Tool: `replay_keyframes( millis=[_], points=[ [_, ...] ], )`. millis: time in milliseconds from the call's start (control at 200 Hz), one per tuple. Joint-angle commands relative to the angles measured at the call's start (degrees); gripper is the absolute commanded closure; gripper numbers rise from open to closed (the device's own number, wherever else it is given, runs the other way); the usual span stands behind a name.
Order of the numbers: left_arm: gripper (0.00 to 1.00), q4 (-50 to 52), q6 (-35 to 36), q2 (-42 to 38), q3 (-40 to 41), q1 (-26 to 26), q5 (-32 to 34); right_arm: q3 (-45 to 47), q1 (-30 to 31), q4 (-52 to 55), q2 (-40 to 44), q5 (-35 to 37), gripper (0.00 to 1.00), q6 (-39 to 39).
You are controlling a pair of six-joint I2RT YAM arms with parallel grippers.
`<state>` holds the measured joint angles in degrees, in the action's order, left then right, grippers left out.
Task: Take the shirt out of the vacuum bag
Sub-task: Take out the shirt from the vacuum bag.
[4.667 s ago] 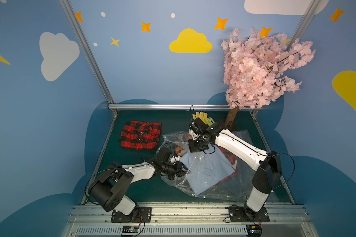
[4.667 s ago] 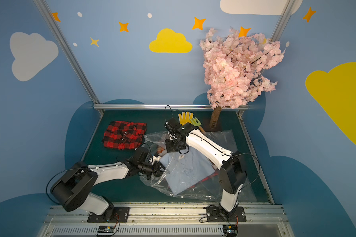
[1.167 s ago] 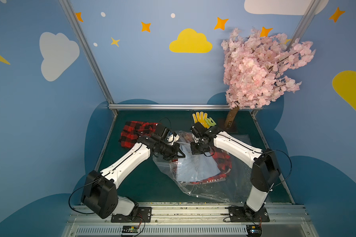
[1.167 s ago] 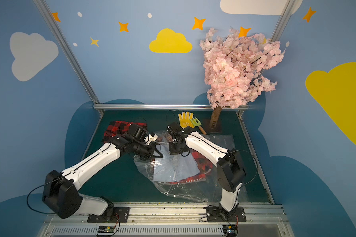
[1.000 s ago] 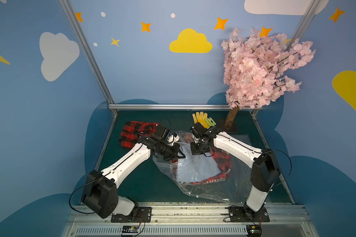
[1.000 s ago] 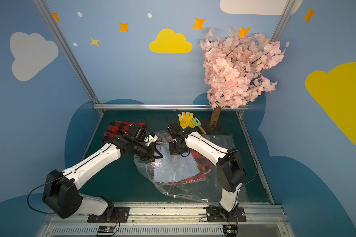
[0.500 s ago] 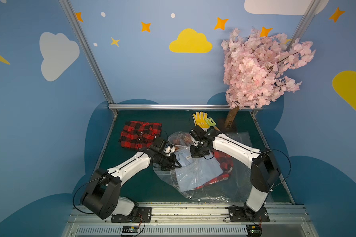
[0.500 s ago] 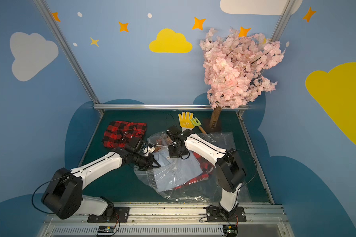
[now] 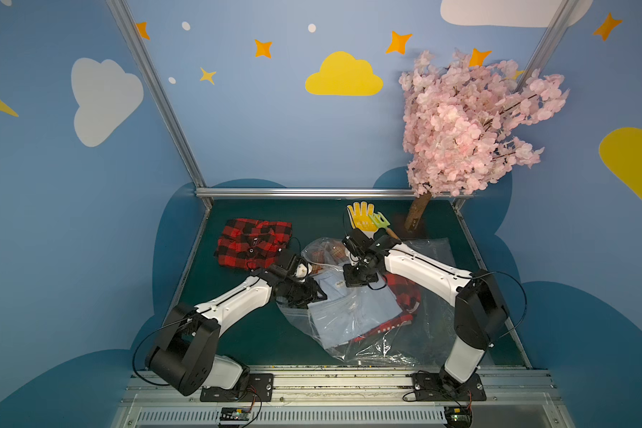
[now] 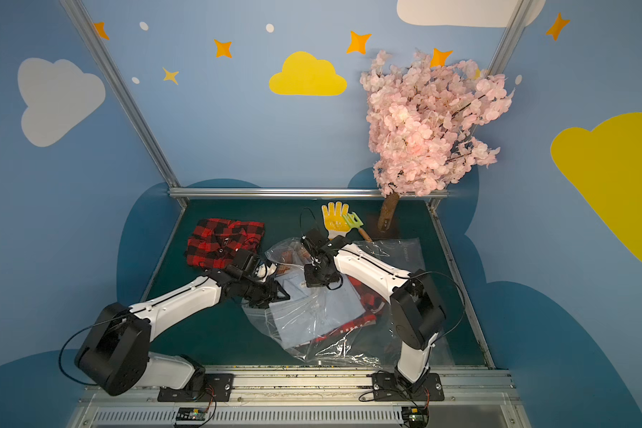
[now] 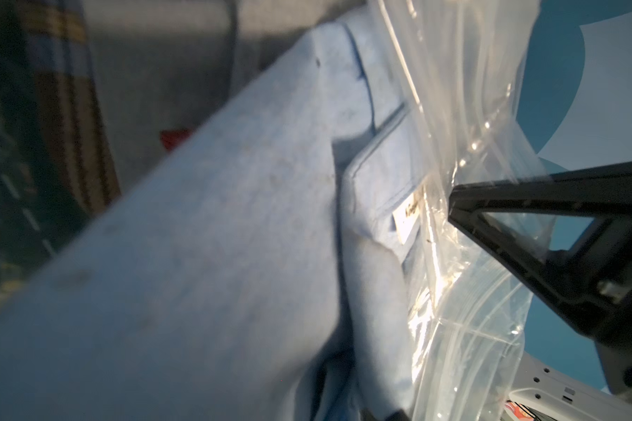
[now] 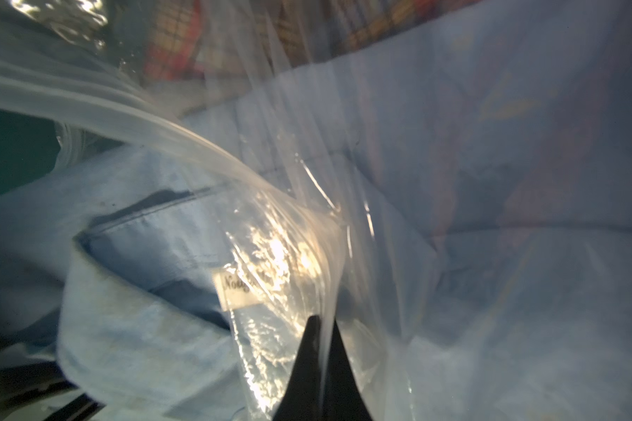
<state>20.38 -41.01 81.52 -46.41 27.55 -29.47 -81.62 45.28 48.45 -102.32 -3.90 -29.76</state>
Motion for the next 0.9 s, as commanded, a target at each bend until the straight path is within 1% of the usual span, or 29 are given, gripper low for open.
replay_keyframes(
  millis=[0, 190, 370, 435, 500, 596, 896],
  points=[
    [0.57, 1.37, 2.87, -0.29, -3.22, -0.59, 3.71, 0.79, 0.75, 4.46, 0.77, -0.35, 1.0, -0.22],
    [0.59, 2.45, 4.44, 0.36, -5.74, -0.6, 4.2, 1.27, 0.69, 4.38, 0.55, -0.3, 1.0, -0.39],
    [0.64, 2.79, 5.56, 0.82, -6.41, -0.61, 4.16, 1.71, 0.82, 4.11, 0.46, -0.4, 1.0, -0.52],
    [0.74, 2.66, 5.77, 1.05, -6.35, -0.52, 3.66, 1.85, 0.71, 4.11, 0.39, -0.38, 1.0, -0.52],
    [0.83, 2.69, 6.09, 1.45, -6.58, -0.57, 3.07, 1.91, 0.73, 4.12, 0.35, -0.32, 1.0, -0.48],
    [0.89, 3.24, 6.56, 1.29, -7.64, -0.44, 2.43, 1.9, 0.78, 4.11, 0.37, -0.23, 1.0, -0.49],
    [0.91, 6.58, 6.56, -1.61, -13.53, 1.06, 0.09, 1.96, 0.77, 4.11, -0.11, -0.18, 1.0, -0.24]
  ],
)
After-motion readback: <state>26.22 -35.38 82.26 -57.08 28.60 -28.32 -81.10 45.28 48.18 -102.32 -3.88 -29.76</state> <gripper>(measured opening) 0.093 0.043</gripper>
